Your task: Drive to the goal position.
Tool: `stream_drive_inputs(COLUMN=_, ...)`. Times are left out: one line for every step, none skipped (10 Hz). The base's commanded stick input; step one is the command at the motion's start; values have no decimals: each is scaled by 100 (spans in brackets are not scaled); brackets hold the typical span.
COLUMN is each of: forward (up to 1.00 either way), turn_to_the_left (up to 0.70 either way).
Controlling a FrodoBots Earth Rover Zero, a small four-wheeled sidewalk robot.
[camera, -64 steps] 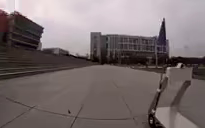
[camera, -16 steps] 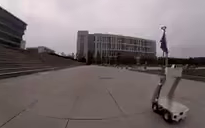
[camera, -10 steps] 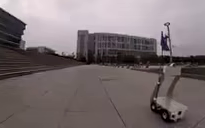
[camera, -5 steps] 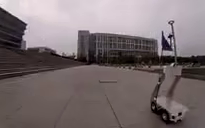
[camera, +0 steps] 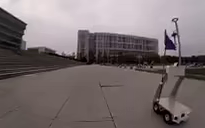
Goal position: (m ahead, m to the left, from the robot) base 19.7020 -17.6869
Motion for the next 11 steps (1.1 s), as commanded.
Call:
stream_drive_inputs(forward=100, turn_to_the_left=0)
stream_drive_inputs(forward=100, turn_to_the_left=0)
stream_drive_inputs(forward=100, turn_to_the_left=0)
stream_drive_inputs(forward=100, turn_to_the_left=0)
stream_drive_inputs(forward=100, turn_to_the_left=0)
stream_drive_inputs(forward=100, turn_to_the_left=0)
stream_drive_inputs(forward=100, turn_to_the_left=0)
stream_drive_inputs(forward=100, turn_to_the_left=0)
stream_drive_inputs(forward=100, turn_to_the_left=0)
stream_drive_inputs(forward=100, turn_to_the_left=0)
stream_drive_inputs(forward=100, turn_to_the_left=0)
